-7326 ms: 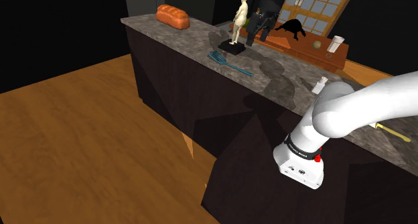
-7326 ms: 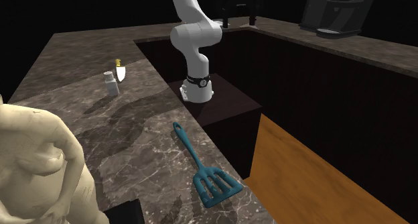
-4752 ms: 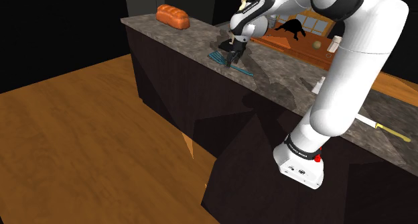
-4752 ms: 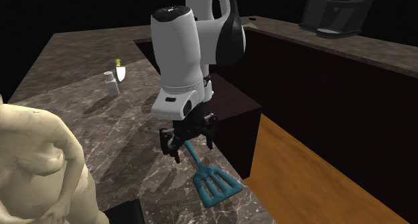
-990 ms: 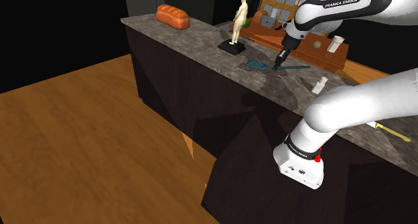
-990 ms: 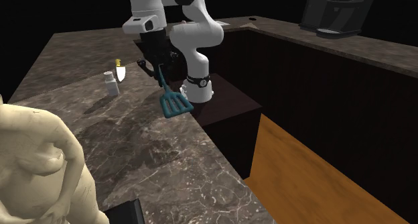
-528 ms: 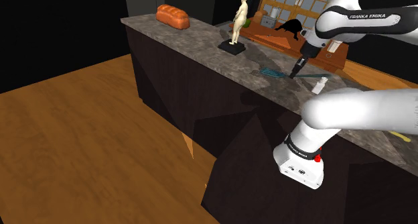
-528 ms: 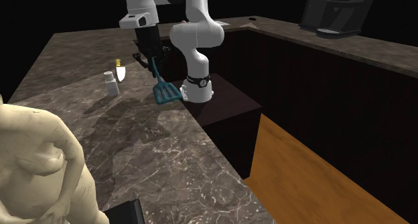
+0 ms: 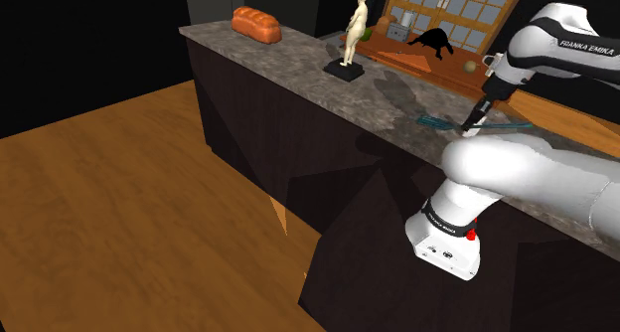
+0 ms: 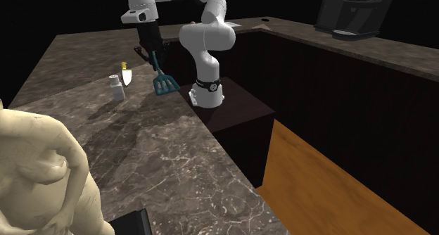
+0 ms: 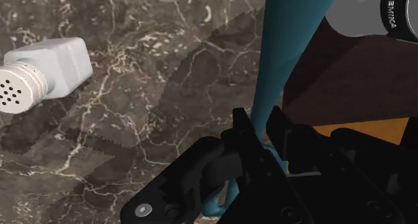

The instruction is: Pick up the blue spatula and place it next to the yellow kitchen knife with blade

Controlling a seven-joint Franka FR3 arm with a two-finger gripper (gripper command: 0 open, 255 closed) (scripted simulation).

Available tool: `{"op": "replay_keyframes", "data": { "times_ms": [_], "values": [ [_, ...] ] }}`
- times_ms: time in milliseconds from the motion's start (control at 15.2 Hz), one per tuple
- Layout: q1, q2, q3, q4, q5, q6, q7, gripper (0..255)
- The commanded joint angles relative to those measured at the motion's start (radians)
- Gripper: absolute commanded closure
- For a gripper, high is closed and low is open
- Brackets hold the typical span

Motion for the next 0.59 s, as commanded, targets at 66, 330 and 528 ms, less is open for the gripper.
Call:
{"op": "replay_keyframes", "data": {
  "times_ms": [66,330,528],
  "values": [
    [-0.081,-0.074,-0.039,-0.005,-0.050,-0.071,-0.081,255],
    [-0.177,-0.139,-0.105,0.014,-0.124,-0.149,-0.198,255],
    [-0.236,-0.169,-0.160,0.044,-0.182,-0.198,-0.285,255]
  ]
}}
